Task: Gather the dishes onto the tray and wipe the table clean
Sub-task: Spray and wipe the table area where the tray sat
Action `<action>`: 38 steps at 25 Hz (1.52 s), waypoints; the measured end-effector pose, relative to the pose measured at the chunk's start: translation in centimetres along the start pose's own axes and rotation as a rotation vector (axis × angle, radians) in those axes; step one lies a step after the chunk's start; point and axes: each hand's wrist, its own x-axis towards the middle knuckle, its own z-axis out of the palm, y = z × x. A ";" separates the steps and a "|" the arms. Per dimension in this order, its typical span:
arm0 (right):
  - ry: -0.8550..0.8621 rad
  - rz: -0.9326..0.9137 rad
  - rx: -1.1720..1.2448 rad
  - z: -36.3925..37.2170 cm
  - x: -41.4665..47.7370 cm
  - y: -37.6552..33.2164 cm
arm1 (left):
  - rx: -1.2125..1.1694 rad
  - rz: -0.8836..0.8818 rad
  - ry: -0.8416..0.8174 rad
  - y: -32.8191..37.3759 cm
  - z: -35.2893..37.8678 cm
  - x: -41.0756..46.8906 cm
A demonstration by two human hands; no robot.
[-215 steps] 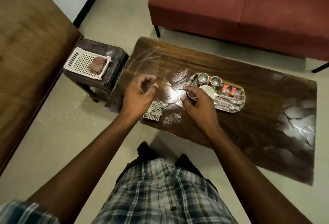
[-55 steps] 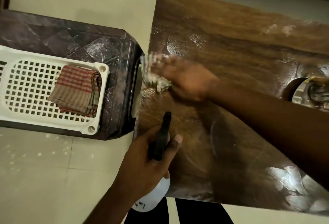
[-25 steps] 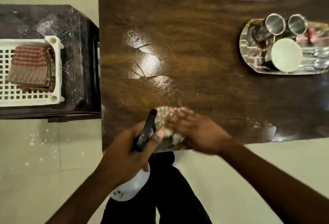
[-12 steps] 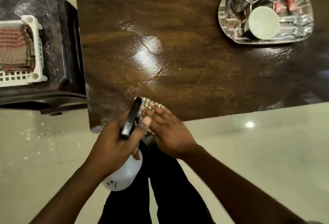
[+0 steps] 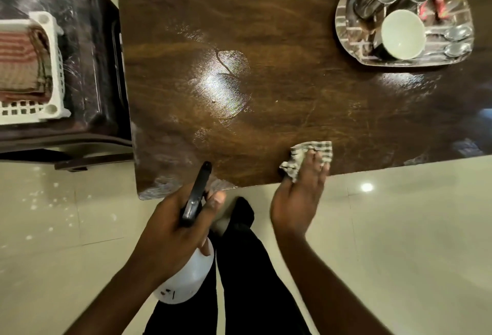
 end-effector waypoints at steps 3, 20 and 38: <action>-0.239 -0.381 -0.054 4.1 -4.3 -4.5 | 0.028 -0.007 0.019 -0.5 -1.3 -0.8; -0.709 -1.142 -0.309 9.2 -0.1 -13.9 | -0.047 -0.065 0.228 -1.6 -7.1 -2.5; -0.947 -1.467 -0.283 7.8 -0.7 -10.8 | -0.053 0.024 0.356 -0.6 -7.6 -3.4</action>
